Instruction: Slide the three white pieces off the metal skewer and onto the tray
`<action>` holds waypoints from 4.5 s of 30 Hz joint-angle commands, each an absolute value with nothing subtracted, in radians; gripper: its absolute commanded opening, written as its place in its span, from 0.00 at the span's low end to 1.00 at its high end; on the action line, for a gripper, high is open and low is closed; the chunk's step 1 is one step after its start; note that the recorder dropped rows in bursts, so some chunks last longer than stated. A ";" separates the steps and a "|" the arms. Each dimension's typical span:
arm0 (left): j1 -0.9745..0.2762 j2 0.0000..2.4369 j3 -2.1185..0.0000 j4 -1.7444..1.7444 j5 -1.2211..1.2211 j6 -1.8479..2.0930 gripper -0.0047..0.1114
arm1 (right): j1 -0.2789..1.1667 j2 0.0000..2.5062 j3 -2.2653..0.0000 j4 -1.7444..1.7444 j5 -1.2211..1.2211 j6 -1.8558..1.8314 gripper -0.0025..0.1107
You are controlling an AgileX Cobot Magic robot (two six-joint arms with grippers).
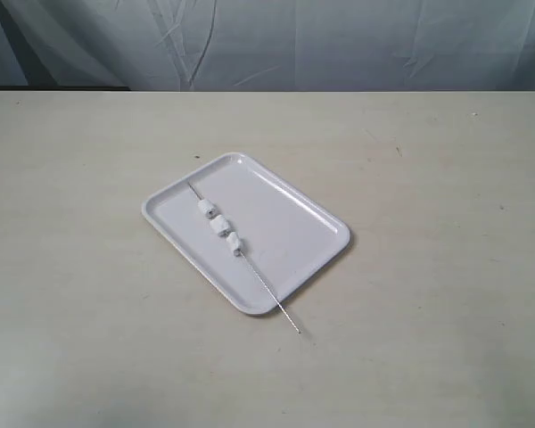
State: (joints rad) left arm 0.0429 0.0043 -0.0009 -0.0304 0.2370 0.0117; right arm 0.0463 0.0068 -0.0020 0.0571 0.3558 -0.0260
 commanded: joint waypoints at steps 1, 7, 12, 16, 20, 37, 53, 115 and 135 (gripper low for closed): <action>0.038 0.000 0.000 -0.040 0.239 0.007 0.04 | 0.041 0.000 0.000 0.059 0.346 -0.026 0.02; 0.038 0.000 0.000 -0.040 0.239 0.007 0.04 | 0.041 0.000 0.000 0.059 0.346 -0.026 0.02; 0.038 0.000 0.000 -0.006 0.239 0.007 0.04 | 0.041 0.000 0.000 0.059 0.340 -0.026 0.02; 0.038 0.000 0.000 -0.016 0.179 0.007 0.04 | 0.041 0.000 0.000 0.050 0.289 -0.026 0.02; 0.038 0.000 0.000 -0.176 -0.254 0.007 0.04 | 0.041 0.000 0.000 0.053 -0.272 -0.026 0.02; 0.038 0.000 0.000 -0.139 -0.587 0.007 0.04 | 0.041 0.000 0.000 0.061 -0.925 -0.026 0.02; 0.038 0.000 -0.107 0.177 -0.825 -0.140 0.04 | 0.041 0.000 -0.186 -0.079 -0.952 0.007 0.02; -0.370 1.653 -0.762 1.622 -0.234 -1.789 0.04 | 0.762 1.961 -1.310 0.297 0.953 -0.183 0.34; -0.139 1.685 -0.762 1.600 -0.525 -1.861 0.19 | 0.769 1.981 -1.216 0.237 0.903 -0.105 0.34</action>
State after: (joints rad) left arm -0.1496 1.6822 -0.7662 1.6161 -0.4950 -1.8583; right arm 0.7666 1.9827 -1.2513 0.2444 0.9305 -0.1080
